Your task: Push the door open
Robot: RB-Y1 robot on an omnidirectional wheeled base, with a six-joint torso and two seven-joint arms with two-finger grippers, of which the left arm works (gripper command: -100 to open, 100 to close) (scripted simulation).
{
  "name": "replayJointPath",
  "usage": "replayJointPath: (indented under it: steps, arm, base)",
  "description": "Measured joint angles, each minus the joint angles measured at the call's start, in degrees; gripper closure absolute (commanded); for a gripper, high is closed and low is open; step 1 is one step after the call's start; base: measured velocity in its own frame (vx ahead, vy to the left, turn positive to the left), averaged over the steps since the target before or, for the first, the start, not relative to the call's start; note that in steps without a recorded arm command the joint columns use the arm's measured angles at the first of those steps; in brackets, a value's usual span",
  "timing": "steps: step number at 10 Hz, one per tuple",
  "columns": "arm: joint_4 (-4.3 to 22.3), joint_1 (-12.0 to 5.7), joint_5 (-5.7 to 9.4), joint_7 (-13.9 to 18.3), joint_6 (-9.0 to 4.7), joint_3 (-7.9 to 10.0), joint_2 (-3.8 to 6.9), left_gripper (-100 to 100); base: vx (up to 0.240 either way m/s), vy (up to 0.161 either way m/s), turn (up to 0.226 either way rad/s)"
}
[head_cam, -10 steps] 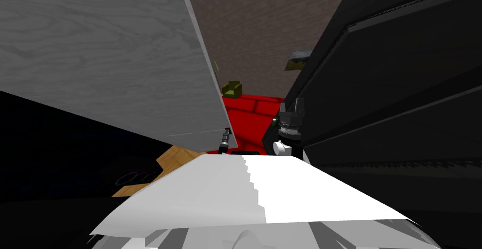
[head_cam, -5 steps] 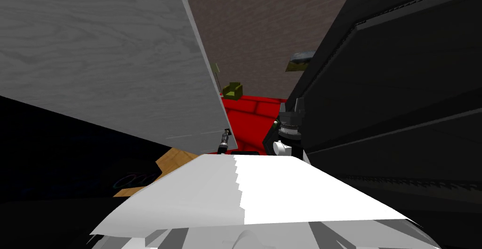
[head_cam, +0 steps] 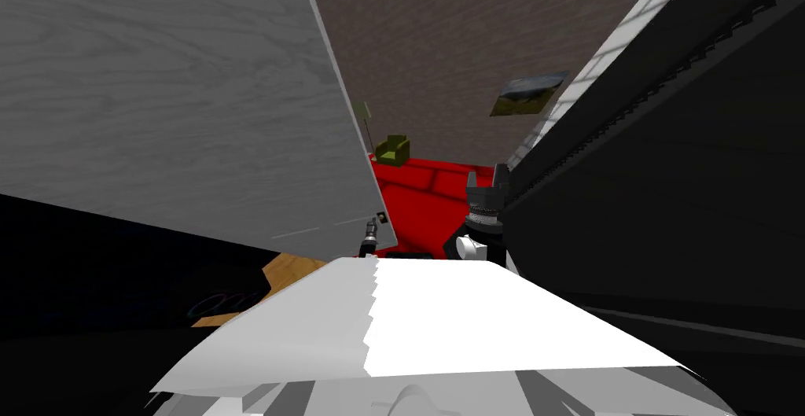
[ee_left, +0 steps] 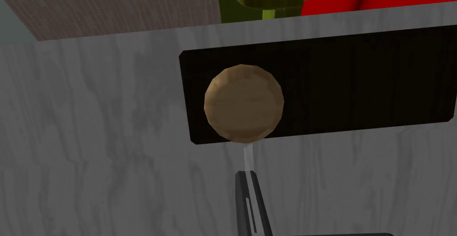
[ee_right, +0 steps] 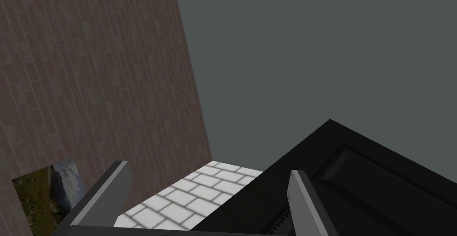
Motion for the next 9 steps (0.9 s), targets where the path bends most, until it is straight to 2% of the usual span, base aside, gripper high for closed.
replayJointPath:
  steps: [1, 3, 5, 6, 8, 9]
  arm:
    - [0.57, -0.20, 0.32, -0.37, -0.30, 0.86, 0.08, -100]
    - [0.76, -0.30, 1.11, -1.34, -0.39, -1.08, 0.15, -100]
    - [0.19, 0.14, 2.11, -2.79, -0.30, -3.82, -0.07, -100]
    - [0.93, 0.06, 2.54, -3.26, -0.85, -5.02, -0.13, -100]
    - [0.93, 0.09, 3.46, -4.42, -0.99, -7.30, -0.45, -100]
    - [0.14, 0.68, 3.90, -4.97, -0.82, -8.59, -0.45, -100]
  base:
    - [0.091, 0.009, 0.243]
    - [-0.059, -0.028, 0.195]
    - [-0.062, -0.024, 0.196]
    - [-0.039, -0.020, 0.225]
    - [-0.025, -0.018, 0.191]
    - [-0.025, -0.017, 0.222]
